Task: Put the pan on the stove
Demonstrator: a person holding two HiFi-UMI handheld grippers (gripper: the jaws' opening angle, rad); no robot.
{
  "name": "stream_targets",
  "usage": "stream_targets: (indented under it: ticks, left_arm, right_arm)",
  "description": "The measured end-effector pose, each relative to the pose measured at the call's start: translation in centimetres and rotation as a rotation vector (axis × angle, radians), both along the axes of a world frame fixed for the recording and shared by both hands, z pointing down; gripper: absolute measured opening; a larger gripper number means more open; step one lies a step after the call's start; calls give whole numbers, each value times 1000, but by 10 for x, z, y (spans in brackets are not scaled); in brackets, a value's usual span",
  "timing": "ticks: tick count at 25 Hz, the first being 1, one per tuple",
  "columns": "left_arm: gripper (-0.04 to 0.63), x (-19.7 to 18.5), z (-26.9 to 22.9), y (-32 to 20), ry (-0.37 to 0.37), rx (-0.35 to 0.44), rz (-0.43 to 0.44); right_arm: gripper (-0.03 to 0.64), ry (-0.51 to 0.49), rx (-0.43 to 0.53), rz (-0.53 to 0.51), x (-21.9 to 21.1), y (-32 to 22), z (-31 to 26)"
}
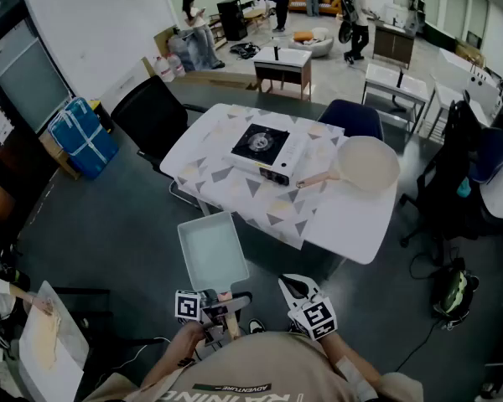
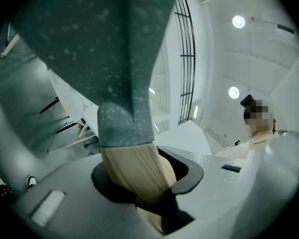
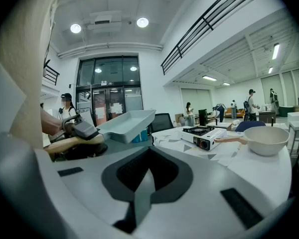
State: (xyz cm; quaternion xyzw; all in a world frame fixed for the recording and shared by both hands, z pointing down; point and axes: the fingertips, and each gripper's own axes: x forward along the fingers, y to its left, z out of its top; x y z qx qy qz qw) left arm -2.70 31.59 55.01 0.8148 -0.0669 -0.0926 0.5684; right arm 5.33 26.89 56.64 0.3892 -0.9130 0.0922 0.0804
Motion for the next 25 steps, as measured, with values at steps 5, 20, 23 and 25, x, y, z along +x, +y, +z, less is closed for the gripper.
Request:
stream_targets:
  ticks: [5, 20, 23, 25]
  left_arm:
    - [115, 10, 3, 13, -19, 8, 23]
    - [115, -12, -8, 7, 36, 8, -4]
    - [115, -22, -12, 1, 78, 3, -23]
    - [115, -29, -14, -2, 98, 1, -30]
  right_arm:
    - [-2, 4, 3, 2, 4, 5, -2]
    - [-2, 27, 7, -10, -17, 3, -6]
    - [-2, 45, -2, -6, -25, 2, -3]
    - [-2, 51, -10, 10, -29, 3, -3]
